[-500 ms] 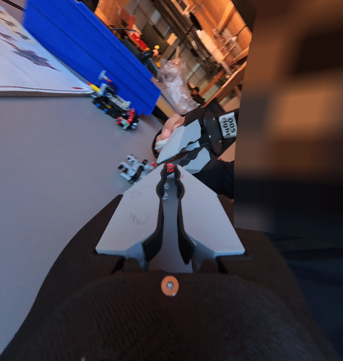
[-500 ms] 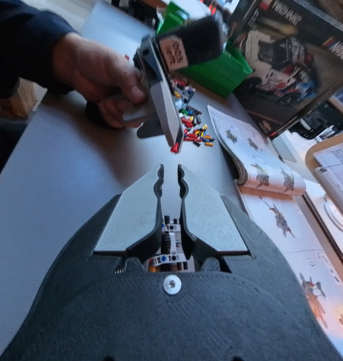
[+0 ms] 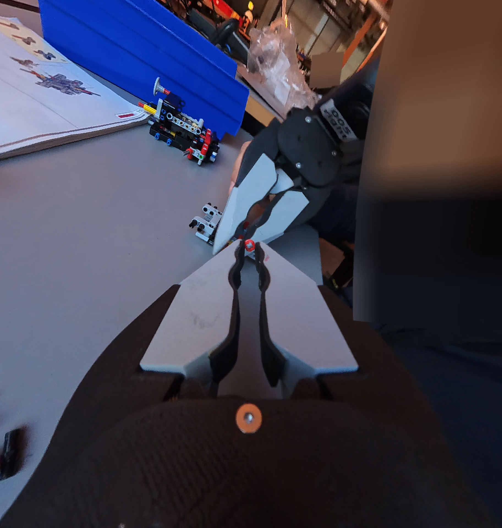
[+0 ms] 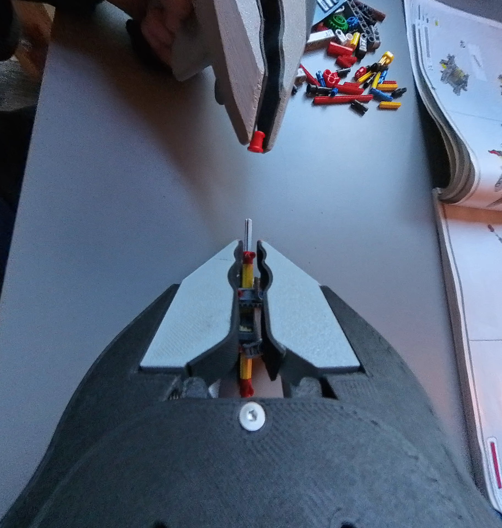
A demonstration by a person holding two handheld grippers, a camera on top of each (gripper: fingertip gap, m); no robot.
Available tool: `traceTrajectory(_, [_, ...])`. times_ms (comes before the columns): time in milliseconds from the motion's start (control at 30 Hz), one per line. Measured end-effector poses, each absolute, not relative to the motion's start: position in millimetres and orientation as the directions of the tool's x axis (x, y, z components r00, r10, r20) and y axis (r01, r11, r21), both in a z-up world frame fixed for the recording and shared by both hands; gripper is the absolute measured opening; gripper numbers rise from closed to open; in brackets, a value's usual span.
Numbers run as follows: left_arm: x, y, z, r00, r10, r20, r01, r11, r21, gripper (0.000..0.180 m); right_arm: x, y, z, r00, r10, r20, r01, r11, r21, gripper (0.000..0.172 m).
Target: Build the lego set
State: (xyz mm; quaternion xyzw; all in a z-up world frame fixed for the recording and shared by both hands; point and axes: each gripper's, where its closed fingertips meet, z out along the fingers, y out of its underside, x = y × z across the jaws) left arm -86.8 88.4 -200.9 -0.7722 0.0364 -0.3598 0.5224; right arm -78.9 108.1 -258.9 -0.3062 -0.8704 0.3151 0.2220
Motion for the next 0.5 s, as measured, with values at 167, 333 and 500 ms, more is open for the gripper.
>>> traceTrajectory(167, [-83, 89, -207, 0.836, -0.427, 0.345, 0.153, -0.423, -0.893, 0.004, -81, 107, -260, -0.716, 0.682, 0.146, 0.412, 0.582, -0.701, 0.003])
traceTrajectory(333, [-76, 91, -223, 0.91, -0.401, 0.106, -0.091, -0.443, -0.892, 0.004, -79, 107, -259, -0.729, 0.671, 0.138, 0.395, 0.577, -0.714, 0.003])
traceTrajectory(500, [-78, 91, -225, 0.922, -0.38, 0.075, -0.116, -0.457, -0.882, 0.004, -77, 108, -260, -0.74, 0.654, 0.156, 0.382, 0.6, -0.703, 0.003])
